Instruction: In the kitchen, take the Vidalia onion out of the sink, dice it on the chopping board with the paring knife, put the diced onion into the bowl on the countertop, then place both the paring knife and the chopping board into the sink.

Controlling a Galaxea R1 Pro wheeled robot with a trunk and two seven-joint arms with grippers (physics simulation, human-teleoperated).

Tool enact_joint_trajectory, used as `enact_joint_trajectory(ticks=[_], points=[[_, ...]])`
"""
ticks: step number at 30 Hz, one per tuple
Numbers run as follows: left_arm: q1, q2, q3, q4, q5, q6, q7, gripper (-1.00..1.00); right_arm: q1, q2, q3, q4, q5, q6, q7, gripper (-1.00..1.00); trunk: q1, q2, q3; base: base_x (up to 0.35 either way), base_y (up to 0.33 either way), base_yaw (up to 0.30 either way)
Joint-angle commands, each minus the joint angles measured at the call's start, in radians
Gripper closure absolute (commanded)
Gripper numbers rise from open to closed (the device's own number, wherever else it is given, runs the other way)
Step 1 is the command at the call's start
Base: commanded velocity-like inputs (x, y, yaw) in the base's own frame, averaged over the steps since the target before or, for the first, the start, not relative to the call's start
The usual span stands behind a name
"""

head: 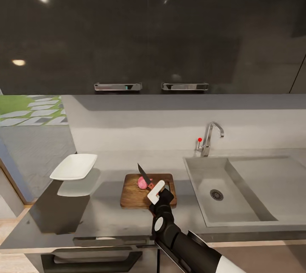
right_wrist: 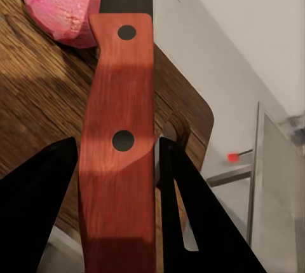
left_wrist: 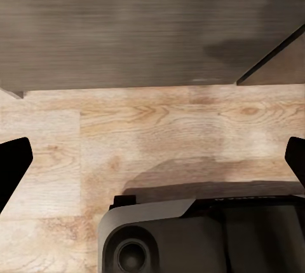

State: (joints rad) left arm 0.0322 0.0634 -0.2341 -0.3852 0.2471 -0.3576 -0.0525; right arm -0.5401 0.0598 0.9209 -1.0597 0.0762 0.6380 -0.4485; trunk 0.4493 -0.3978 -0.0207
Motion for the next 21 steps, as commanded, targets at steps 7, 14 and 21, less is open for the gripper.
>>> enact_joint_trajectory(ticks=[7, 14, 21], points=[[0.000, 0.001, -0.005, -0.001, 0.011, -0.001, -0.003, -1.00, -0.001, -0.001, 0.001, -0.001, 0.009, 0.009, -0.001, 1.00, 0.001, -0.002, -0.002, 0.000, 0.000, 0.000], [0.000, 0.007, -0.008, 0.012, 0.006, -0.018, -0.003, -1.00, -0.004, 0.010, 0.001, 0.021, 0.009, 0.006, 0.001, 1.00, 0.001, -0.002, -0.002, 0.000, 0.000, 0.000], [0.000, 0.004, -0.008, 0.034, 0.006, -0.033, -0.003, -1.00, -0.005, -0.009, -0.028, 0.003, -0.009, -0.004, 0.018, 1.00, 0.001, -0.002, -0.002, 0.000, 0.000, 0.000]])
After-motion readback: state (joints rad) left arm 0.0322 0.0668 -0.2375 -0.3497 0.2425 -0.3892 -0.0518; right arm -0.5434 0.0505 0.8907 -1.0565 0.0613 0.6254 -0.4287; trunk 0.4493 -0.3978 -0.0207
